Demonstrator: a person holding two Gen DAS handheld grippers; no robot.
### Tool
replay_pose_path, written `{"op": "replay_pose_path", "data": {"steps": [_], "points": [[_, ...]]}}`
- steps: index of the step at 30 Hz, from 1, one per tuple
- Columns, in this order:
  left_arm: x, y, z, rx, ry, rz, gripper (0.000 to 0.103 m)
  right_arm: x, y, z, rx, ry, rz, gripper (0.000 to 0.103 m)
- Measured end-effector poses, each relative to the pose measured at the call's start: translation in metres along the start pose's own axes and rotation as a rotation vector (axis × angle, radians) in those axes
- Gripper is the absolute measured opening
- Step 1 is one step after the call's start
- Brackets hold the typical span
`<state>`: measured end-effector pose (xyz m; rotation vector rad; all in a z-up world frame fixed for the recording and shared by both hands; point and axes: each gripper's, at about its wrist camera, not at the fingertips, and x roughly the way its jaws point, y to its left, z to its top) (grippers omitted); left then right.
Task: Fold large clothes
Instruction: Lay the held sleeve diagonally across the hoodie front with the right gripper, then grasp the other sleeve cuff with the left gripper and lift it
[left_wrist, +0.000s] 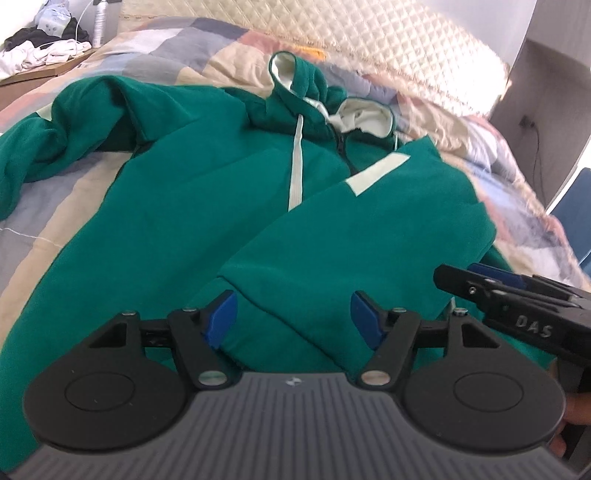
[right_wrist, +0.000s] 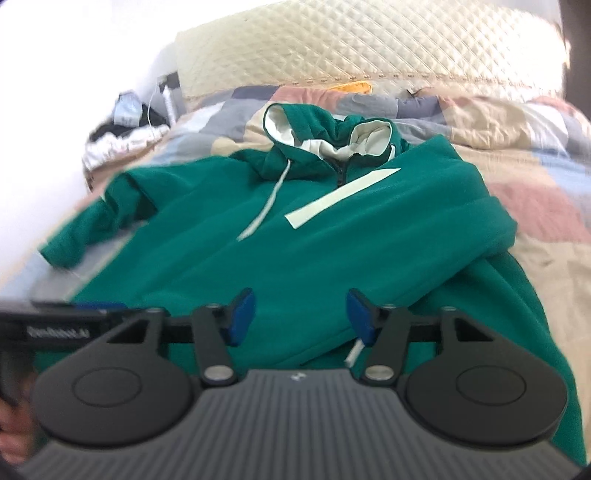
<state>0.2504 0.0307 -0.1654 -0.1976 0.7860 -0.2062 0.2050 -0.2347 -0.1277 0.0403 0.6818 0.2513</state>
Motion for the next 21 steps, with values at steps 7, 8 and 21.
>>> {"op": "replay_pose_path", "data": {"steps": [7,8,21], "points": [[0.03,-0.008,-0.009,0.081,0.061,0.088,0.069,0.031,-0.009,-0.016,-0.01,0.099,-0.014,0.043],[0.032,-0.009,-0.01,0.091,0.063,0.097,0.069,0.035,-0.009,-0.018,-0.009,0.107,-0.012,0.043],[-0.002,0.013,-0.005,-0.032,-0.052,0.119,0.069,0.04,-0.009,-0.019,0.035,0.136,-0.017,0.042]]}}
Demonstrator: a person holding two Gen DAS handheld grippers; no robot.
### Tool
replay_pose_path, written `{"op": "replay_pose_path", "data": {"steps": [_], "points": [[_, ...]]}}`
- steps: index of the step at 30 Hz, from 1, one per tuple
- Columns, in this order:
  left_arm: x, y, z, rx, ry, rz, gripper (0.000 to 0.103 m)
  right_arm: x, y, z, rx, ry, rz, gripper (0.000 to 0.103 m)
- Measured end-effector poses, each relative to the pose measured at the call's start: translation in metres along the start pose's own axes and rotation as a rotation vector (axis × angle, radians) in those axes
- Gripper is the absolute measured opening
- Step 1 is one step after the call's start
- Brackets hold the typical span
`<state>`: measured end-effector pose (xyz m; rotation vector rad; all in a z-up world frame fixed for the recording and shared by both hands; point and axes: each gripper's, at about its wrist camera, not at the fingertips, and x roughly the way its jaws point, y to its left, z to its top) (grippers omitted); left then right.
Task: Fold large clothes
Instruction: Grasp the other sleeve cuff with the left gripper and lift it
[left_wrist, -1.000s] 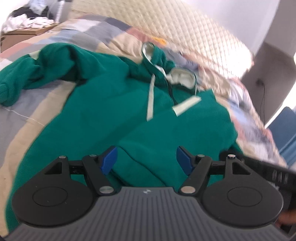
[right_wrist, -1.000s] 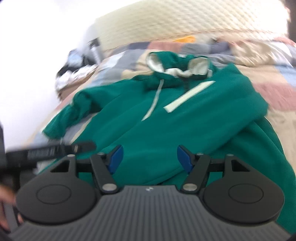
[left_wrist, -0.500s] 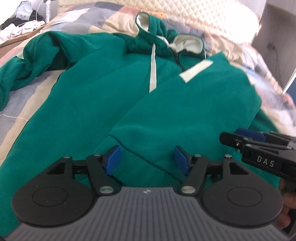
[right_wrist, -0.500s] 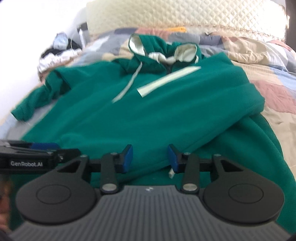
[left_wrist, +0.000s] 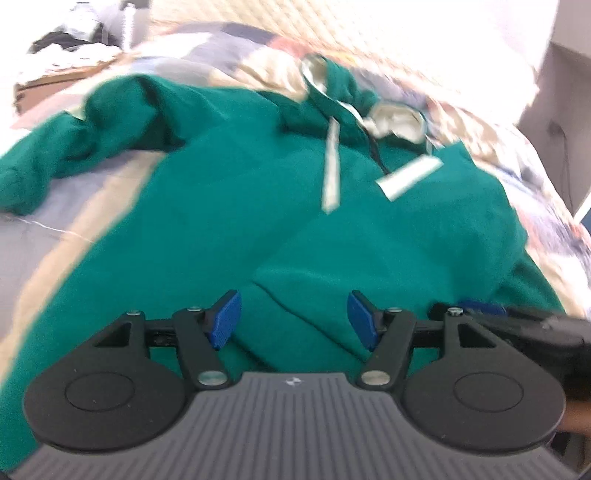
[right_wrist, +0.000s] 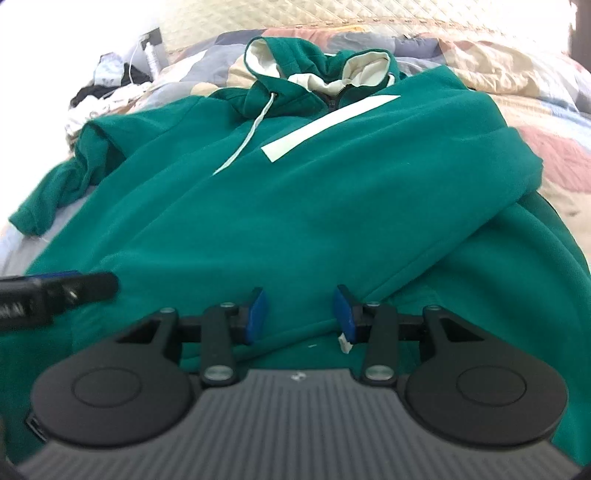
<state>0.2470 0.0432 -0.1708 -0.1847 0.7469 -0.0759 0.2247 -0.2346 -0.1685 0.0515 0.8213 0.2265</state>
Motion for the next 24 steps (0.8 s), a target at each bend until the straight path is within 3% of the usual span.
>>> {"op": "replay_pose_path", "data": {"steps": [5,14,18,20,24], "points": [[-0.001,0.029,0.027,-0.044,-0.001,0.119,0.07,-0.007,0.003,-0.002,-0.007,0.005,-0.011,0.042],[0.007,0.131,0.084,-0.333,-0.04,0.251,0.072,-0.014,-0.01,0.005,0.175,0.031,0.038,0.046],[0.008,0.174,0.088,-0.378,-0.114,0.35,0.073,-0.016,-0.011,0.008,0.224,0.034,0.061,0.046],[0.01,0.194,0.083,-0.424,-0.136,0.358,0.074,-0.016,-0.01,0.008,0.236,0.033,0.07,0.046],[0.02,0.242,0.068,-0.634,-0.141,0.335,0.074,-0.007,-0.007,0.009,0.263,0.048,0.096,0.047]]}}
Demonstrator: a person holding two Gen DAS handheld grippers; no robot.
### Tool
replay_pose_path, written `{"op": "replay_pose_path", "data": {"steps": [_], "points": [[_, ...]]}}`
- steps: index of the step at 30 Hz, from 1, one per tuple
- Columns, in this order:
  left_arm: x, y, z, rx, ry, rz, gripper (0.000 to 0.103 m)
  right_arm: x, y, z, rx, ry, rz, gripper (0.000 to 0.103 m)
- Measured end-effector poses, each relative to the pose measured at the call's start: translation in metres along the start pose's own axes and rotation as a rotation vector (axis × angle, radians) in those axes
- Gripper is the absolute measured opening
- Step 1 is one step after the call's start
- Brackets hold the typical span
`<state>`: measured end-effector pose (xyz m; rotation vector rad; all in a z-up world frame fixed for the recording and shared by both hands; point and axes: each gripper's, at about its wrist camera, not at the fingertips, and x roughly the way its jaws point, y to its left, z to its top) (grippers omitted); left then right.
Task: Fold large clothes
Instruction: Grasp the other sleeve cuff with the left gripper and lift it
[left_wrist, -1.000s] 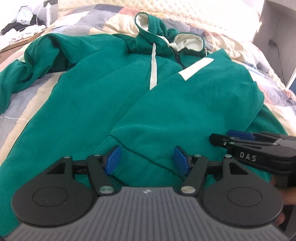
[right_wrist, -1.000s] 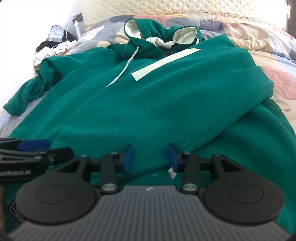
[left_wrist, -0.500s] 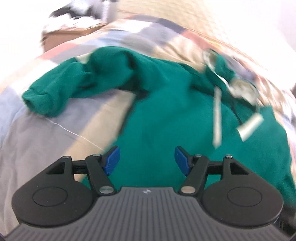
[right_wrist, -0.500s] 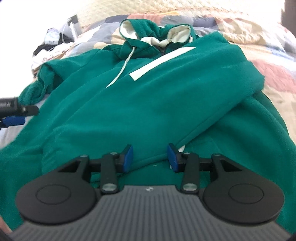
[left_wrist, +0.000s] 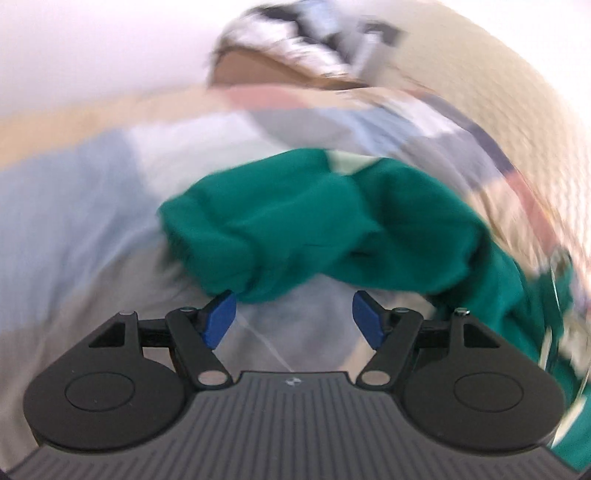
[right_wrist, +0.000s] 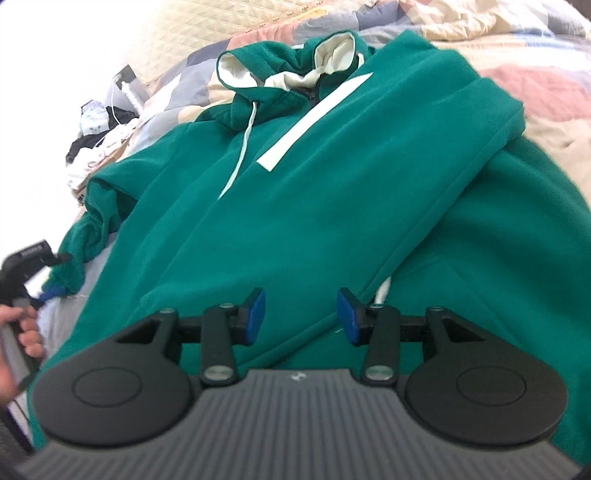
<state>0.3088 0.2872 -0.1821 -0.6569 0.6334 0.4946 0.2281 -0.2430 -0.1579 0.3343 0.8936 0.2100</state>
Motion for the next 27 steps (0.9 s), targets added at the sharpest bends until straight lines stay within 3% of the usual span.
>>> {"op": "replay_pose_path", "data": {"steps": [4,12,14,16,17,19,25,27], "points": [[0.023,0.029,0.004,-0.177,-0.018,0.013,0.074,0.012,0.005,0.003,-0.04,-0.002,-0.018,0.046],[0.041,0.041,0.015,-0.211,-0.17,-0.069,0.073,0.022,0.008,0.005,-0.047,-0.011,-0.035,0.047],[0.05,0.044,0.025,-0.249,-0.182,-0.087,0.066,0.023,0.009,0.004,-0.057,-0.014,-0.04,0.046],[0.059,0.047,0.037,-0.273,-0.187,-0.104,0.046,0.024,0.011,0.003,-0.085,-0.019,-0.049,0.046],[0.06,0.049,0.042,-0.279,-0.197,-0.108,0.043,0.025,0.011,0.002,-0.099,-0.022,-0.056,0.044],[0.062,0.053,0.056,-0.275,-0.22,-0.114,0.035,0.025,0.012,0.001,-0.11,-0.024,-0.063,0.044],[0.049,0.058,0.132,-0.123,-0.316,-0.049,0.03,0.026,0.015,0.001,-0.132,-0.027,-0.084,0.044],[0.045,0.059,0.158,-0.121,-0.336,-0.04,0.03,0.027,0.016,0.001,-0.136,-0.026,-0.088,0.045]]}}
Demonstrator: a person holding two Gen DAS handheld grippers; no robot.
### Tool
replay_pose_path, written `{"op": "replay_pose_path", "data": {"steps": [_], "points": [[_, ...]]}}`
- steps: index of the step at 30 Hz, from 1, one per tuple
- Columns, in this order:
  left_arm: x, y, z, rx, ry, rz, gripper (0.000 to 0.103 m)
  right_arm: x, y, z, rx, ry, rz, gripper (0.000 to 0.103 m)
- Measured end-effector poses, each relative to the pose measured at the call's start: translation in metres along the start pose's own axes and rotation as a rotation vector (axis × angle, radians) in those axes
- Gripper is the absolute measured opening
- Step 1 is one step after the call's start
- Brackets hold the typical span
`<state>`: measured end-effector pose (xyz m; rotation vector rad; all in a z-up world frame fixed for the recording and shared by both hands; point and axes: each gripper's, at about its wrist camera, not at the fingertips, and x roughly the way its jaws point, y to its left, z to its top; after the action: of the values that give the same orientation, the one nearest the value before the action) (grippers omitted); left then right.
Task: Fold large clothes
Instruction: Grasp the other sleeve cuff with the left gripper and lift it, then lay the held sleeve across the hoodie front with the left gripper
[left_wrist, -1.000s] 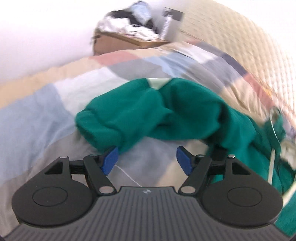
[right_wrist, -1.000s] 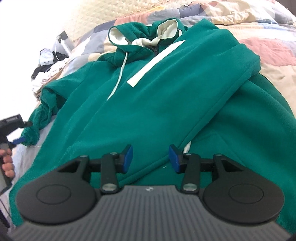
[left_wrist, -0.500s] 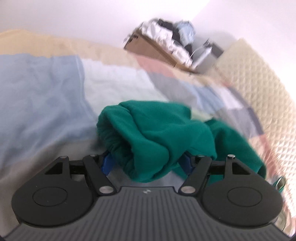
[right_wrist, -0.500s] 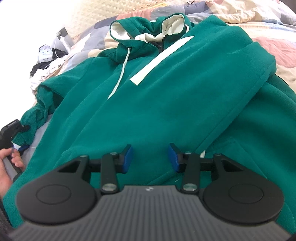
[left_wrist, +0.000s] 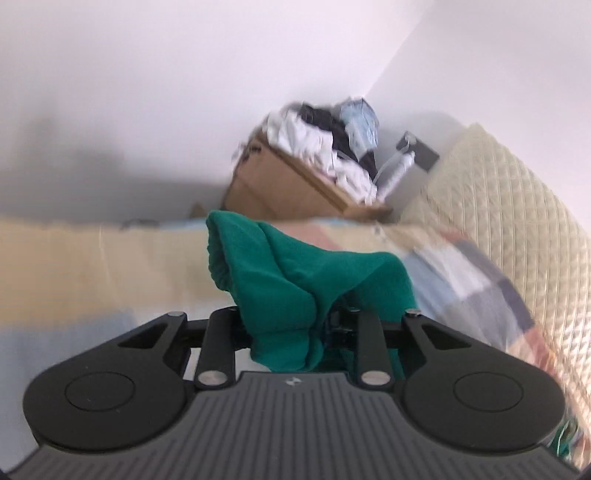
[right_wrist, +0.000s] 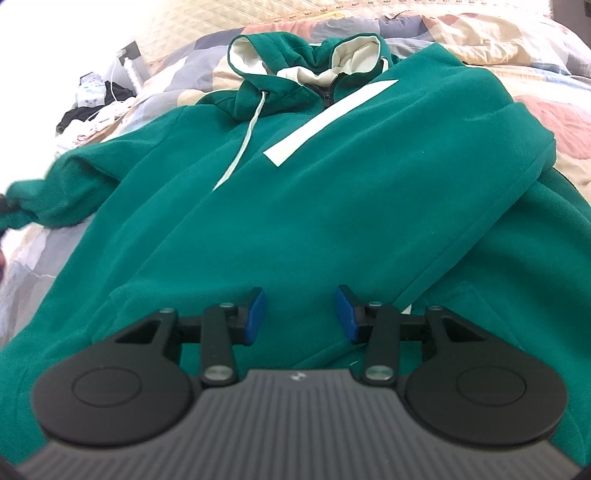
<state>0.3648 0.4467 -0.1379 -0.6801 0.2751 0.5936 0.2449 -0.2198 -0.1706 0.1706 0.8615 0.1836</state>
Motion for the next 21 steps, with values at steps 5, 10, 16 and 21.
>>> {"op": "replay_pose_path", "data": {"steps": [5,10,16,21], "points": [[-0.001,-0.021,0.049,0.047,-0.053,-0.013,0.028,0.002,0.003,0.0,-0.004,-0.004,-0.012,0.044],[-0.036,-0.079,0.08,0.185,-0.113,-0.135,0.028,0.002,0.003,0.003,0.006,-0.003,-0.017,0.044],[-0.113,-0.168,0.094,0.429,-0.162,-0.318,0.029,-0.016,-0.003,0.008,0.043,-0.022,-0.008,0.045],[-0.193,-0.239,0.067,0.628,-0.195,-0.474,0.029,-0.057,-0.01,0.013,0.065,-0.107,0.037,0.045]]}}
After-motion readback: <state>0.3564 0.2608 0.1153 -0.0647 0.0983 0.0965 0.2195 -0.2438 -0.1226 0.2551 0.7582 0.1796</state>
